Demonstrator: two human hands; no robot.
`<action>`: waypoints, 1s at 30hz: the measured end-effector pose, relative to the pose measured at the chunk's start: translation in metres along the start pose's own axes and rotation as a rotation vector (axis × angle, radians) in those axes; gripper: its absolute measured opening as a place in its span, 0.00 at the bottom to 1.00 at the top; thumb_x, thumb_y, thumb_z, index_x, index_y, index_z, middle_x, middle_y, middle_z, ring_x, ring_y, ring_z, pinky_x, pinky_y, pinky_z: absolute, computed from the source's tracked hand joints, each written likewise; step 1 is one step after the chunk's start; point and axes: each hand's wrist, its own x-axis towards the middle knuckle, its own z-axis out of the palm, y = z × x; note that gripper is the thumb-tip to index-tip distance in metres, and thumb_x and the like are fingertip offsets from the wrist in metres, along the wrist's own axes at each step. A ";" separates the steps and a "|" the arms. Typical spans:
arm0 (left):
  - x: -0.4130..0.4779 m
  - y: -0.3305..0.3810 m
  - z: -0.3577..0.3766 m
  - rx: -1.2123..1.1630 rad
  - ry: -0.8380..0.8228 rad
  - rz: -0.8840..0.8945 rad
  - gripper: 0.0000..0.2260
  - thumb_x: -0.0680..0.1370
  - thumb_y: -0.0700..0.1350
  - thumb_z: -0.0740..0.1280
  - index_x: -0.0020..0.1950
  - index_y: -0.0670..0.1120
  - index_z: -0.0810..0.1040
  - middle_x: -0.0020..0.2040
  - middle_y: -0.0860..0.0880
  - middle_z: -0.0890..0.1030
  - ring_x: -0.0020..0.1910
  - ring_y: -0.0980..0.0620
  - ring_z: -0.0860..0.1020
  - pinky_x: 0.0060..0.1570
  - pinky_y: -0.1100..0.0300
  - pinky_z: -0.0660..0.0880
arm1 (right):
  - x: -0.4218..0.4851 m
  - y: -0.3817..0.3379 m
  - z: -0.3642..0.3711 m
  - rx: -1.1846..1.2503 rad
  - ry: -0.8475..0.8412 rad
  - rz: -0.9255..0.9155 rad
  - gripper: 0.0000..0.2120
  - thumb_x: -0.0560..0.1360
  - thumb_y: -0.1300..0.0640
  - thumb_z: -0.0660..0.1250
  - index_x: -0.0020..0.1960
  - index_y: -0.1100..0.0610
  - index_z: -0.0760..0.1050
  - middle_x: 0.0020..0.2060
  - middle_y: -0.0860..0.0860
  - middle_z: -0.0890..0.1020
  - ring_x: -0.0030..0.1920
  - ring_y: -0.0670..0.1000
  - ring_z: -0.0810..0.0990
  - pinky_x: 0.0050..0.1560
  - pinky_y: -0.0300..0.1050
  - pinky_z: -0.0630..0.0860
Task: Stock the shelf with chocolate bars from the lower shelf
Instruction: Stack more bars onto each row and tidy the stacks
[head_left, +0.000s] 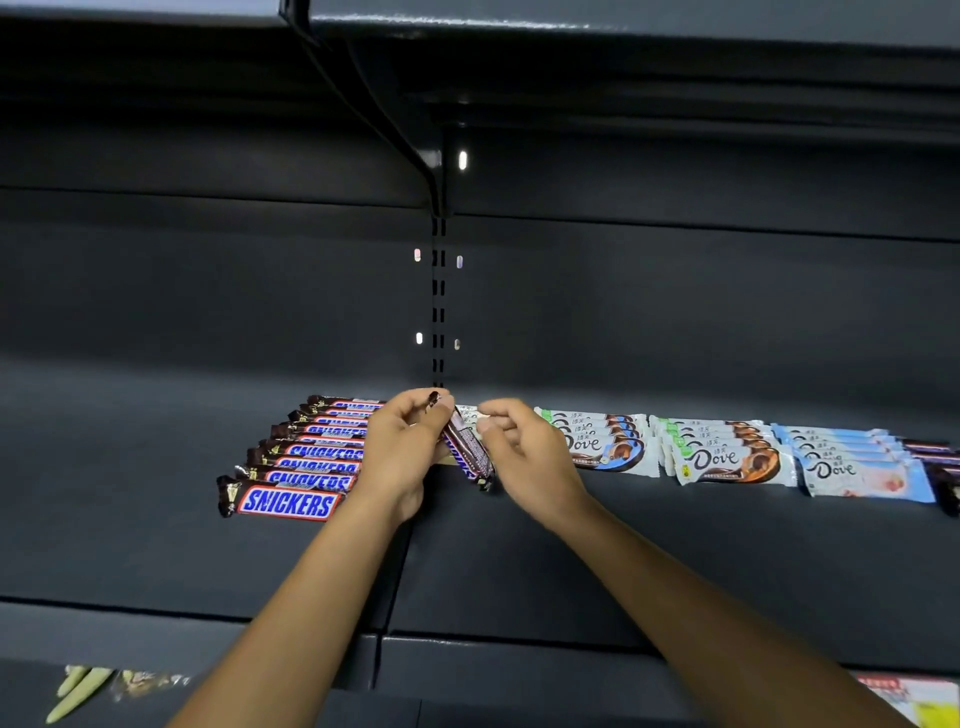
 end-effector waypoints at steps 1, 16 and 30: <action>0.000 0.000 0.002 -0.008 0.006 -0.015 0.02 0.77 0.41 0.67 0.44 0.44 0.77 0.37 0.45 0.76 0.37 0.49 0.77 0.44 0.51 0.76 | -0.003 -0.001 -0.003 -0.014 -0.033 -0.014 0.12 0.75 0.57 0.66 0.58 0.55 0.74 0.44 0.45 0.78 0.42 0.38 0.77 0.44 0.28 0.72; -0.026 0.000 0.070 -0.132 -0.031 -0.173 0.11 0.78 0.50 0.65 0.41 0.43 0.72 0.31 0.48 0.80 0.35 0.52 0.82 0.42 0.60 0.80 | -0.026 0.022 -0.080 -0.299 0.085 -0.173 0.18 0.71 0.64 0.68 0.60 0.54 0.75 0.49 0.45 0.74 0.48 0.42 0.71 0.48 0.25 0.63; -0.062 -0.013 0.142 -0.187 -0.298 -0.155 0.06 0.78 0.35 0.63 0.45 0.41 0.79 0.36 0.48 0.83 0.35 0.56 0.82 0.38 0.67 0.78 | -0.053 0.054 -0.135 -0.204 0.210 -0.091 0.16 0.71 0.53 0.71 0.56 0.55 0.74 0.46 0.46 0.80 0.46 0.45 0.78 0.48 0.43 0.76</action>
